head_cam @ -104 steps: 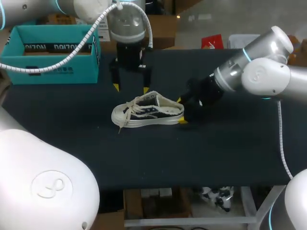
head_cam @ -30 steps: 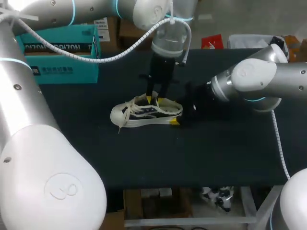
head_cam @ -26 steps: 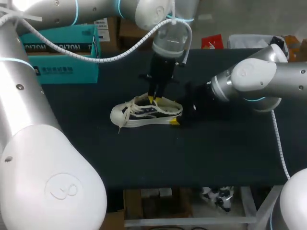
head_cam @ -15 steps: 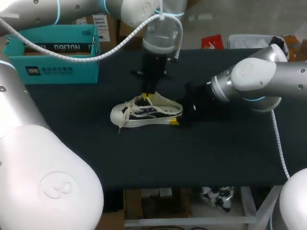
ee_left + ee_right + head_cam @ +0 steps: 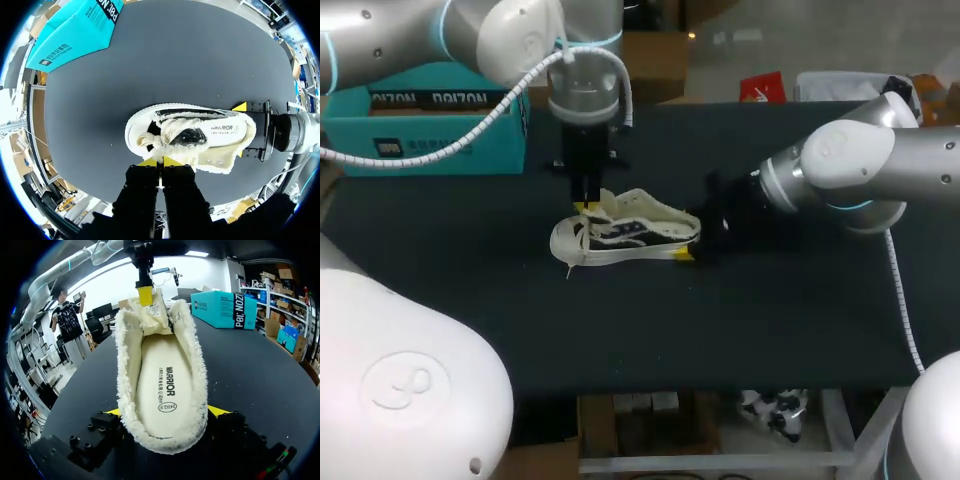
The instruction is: Open the shoe tongue, take the insole out of the shoe, put the insole back into the shoe, and pack the shoe into the shoebox
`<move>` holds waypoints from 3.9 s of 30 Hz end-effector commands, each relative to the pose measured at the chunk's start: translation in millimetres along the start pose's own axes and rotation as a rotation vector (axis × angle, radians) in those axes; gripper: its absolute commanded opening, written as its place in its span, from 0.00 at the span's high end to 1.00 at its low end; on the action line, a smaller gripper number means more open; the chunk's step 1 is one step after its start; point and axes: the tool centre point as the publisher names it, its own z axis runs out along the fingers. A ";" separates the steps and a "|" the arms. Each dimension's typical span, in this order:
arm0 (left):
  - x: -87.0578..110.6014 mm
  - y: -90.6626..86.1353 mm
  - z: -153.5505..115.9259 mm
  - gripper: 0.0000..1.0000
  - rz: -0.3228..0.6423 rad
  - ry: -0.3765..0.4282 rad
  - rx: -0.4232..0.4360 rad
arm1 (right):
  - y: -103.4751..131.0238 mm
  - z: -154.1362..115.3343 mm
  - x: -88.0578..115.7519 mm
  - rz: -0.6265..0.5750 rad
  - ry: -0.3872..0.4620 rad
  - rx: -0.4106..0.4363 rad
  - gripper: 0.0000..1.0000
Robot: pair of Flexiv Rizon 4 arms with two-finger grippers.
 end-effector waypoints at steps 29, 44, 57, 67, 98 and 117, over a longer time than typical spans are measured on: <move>22.1 0.9 -91.9 1.00 0.563 0.181 0.222 | -8.9 9.8 -6.4 0.001 -0.001 -0.002 1.00; 45.0 -9.3 -97.2 1.00 1.361 0.224 -0.068 | -8.9 9.8 -6.4 0.001 -0.001 -0.002 1.00; 86.8 -5.7 -55.1 1.00 1.616 0.155 -0.030 | -8.9 9.8 -6.4 0.001 -0.001 -0.002 1.00; 98.2 -20.3 -13.1 1.00 1.729 0.133 -0.036 | -8.9 9.8 -6.4 0.001 -0.001 -0.002 1.00; 73.7 2.3 66.0 1.00 1.645 0.109 0.032 | -8.9 9.8 -6.4 0.001 -0.001 -0.002 1.00; 77.5 -2.1 102.7 1.00 1.549 0.042 0.024 | -8.9 9.8 -6.4 0.001 -0.001 -0.002 1.00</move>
